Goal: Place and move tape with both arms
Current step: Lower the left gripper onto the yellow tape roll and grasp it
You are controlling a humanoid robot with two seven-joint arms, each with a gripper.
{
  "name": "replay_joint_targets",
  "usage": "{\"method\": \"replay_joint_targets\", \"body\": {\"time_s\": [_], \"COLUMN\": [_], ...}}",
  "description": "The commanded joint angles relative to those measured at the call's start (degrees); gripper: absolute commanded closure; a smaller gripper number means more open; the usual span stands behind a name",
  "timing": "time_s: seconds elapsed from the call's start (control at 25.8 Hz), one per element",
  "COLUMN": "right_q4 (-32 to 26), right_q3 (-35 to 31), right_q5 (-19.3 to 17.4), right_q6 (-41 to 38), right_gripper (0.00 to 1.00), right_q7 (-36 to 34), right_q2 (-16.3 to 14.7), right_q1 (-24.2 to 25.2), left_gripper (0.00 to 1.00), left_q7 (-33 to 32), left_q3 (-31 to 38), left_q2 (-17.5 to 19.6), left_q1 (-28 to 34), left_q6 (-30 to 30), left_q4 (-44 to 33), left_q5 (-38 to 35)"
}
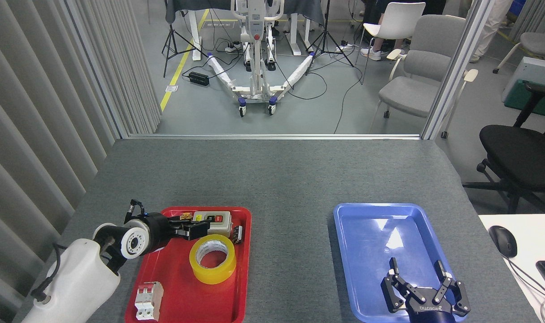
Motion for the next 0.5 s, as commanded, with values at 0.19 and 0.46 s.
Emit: {"method": "replay_joint_targets", "body": {"time_s": [0.19,0.46], "right_q4": [-2.0,-1.9], "right_q3": [-0.1,0.3], "right_q5": [-0.2,-0.2], "right_q6": [0.9,0.8], "right_gripper": [0.0,0.0], "right_q7": [0.7,0.9], "right_q2": [-0.5,-0.7], "right_q1": [-0.2,0.0], "left_gripper": [0.18,0.17], "left_q7": [-0.4,-0.4], "left_q3": [-0.7,-0.4], "left_q2": [-0.4,-1.0], "left_q1": [0.2,3.4], "left_q6": [0.0,0.1], "left_q4": [1.8,2.6], "left_q5": [-2.9,-5.1]}}
